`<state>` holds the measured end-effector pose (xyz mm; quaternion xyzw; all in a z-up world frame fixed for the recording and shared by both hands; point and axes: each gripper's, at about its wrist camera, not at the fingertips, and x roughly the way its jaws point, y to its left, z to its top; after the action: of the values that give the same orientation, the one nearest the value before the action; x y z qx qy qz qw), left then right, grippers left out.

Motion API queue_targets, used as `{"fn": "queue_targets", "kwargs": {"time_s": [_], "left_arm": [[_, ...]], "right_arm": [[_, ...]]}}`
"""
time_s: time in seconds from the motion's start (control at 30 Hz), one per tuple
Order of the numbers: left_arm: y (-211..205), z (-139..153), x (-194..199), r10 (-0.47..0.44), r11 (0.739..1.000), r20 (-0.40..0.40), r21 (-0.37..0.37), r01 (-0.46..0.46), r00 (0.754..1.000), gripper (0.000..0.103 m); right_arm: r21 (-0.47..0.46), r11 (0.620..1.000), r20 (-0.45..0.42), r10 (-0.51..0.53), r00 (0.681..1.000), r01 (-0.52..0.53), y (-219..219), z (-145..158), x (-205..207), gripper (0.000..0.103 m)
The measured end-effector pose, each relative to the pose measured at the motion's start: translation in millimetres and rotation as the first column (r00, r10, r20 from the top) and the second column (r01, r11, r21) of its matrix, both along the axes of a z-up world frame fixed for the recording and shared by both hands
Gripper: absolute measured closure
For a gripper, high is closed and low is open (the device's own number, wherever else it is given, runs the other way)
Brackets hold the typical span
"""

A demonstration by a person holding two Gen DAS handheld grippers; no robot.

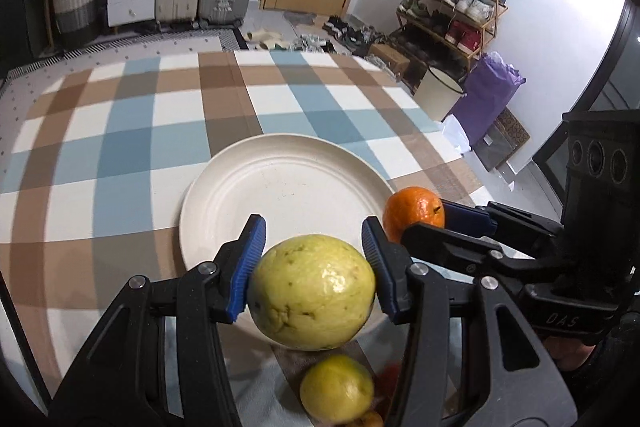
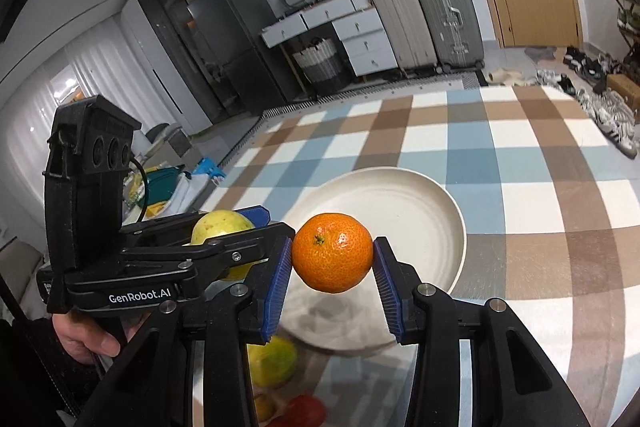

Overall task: Organize fruits
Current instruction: 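Carry the orange to the plate and open the right gripper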

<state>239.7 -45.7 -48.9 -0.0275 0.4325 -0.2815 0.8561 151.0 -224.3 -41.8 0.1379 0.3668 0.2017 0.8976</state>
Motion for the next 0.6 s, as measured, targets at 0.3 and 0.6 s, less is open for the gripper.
{"fn": "queue_targets", "kwargs": {"time_s": [0.3,0.6], "left_arm": [[-17,-35,31,-0.026,1.0,-0.054,0.009,0.027,0.998,0.055],[-16,-13,16,-0.026,1.0,0.012,0.006,0.026,1.0,0.042]], "right_arm": [[-0.059,0.998,-0.066,0.004,0.998,-0.008,-2,-35,25,0.058],[-0.068,0.997,-0.01,-0.049,0.999,0.048,-17,-27,5,0.034]]}}
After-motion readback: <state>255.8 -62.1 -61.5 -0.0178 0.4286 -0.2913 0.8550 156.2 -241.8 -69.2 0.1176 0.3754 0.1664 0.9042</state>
